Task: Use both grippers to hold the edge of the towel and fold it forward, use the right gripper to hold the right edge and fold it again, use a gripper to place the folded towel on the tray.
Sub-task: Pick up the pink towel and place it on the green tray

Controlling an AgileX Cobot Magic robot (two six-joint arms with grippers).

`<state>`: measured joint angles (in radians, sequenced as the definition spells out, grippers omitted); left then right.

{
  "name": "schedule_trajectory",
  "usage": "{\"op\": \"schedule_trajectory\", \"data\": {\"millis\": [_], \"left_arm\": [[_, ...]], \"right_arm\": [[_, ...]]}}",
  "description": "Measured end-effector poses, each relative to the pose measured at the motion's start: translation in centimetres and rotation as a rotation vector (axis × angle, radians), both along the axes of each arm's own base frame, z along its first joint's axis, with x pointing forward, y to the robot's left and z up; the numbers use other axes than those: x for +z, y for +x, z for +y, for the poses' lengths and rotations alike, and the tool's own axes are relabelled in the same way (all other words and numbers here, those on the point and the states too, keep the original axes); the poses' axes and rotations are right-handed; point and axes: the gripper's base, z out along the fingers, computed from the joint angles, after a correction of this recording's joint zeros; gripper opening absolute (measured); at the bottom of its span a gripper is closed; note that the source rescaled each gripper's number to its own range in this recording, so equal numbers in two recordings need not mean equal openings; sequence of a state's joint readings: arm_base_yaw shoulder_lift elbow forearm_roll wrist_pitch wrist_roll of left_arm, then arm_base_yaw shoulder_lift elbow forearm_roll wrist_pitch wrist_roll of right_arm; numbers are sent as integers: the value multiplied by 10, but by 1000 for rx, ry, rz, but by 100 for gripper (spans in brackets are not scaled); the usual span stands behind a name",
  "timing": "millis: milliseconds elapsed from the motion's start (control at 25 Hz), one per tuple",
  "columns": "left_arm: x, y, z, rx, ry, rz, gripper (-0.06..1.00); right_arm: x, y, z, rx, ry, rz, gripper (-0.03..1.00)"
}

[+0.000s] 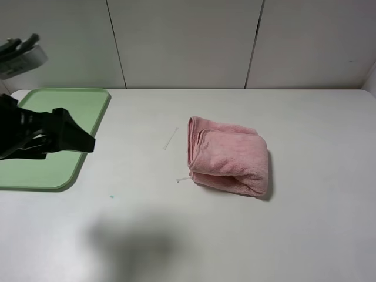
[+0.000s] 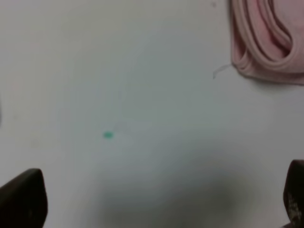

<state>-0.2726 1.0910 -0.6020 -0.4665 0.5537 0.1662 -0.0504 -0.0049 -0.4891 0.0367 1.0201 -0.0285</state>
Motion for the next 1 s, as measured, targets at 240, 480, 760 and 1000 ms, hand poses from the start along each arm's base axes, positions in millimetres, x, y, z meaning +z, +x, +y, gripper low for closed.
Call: {"op": "schedule_trajectory", "data": {"millis": [240,480,760,1000], "left_arm": [[-17,36,-35,-40,-19,76,100],[-32,65,-67,-76,-26,131,100],[-60,98,-109,-127,-12,199,99],[-78,117,-129,-140,-9,226,99]], "right_arm": [[0,0,0,0,0,0,100],[0,0,0,0,0,0,100],[0,0,0,0,0,0,100],[0,0,0,0,0,0,100]]}}
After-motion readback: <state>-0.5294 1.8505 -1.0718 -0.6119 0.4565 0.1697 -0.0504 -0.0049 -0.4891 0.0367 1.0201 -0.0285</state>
